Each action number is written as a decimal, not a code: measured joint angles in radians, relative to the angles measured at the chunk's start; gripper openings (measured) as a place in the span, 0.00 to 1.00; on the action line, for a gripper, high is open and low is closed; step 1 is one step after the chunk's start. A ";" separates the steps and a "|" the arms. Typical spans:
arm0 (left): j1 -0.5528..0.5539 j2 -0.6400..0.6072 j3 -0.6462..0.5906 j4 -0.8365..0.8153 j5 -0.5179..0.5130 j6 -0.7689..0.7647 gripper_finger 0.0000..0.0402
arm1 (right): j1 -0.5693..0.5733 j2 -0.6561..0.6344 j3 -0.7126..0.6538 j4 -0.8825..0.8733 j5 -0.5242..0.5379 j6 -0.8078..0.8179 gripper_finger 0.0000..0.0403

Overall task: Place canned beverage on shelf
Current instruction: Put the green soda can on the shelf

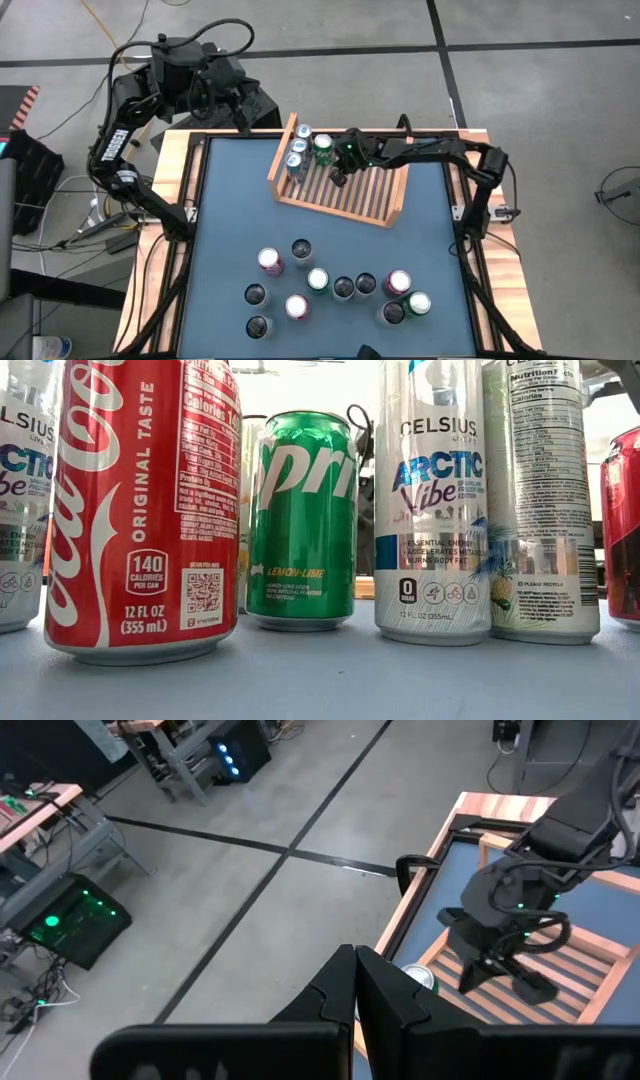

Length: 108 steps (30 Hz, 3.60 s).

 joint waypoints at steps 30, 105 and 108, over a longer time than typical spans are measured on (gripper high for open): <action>0.000 0.000 0.000 0.001 0.001 0.013 0.00 | -0.026 0.050 0.003 0.150 -0.054 -0.008 0.00; 0.000 0.000 0.000 -0.036 0.008 0.047 0.00 | -0.077 0.132 0.029 0.127 -0.027 0.009 0.60; 0.000 0.000 0.000 -0.036 0.007 0.045 0.00 | -0.071 0.130 0.033 0.122 -0.032 0.015 0.60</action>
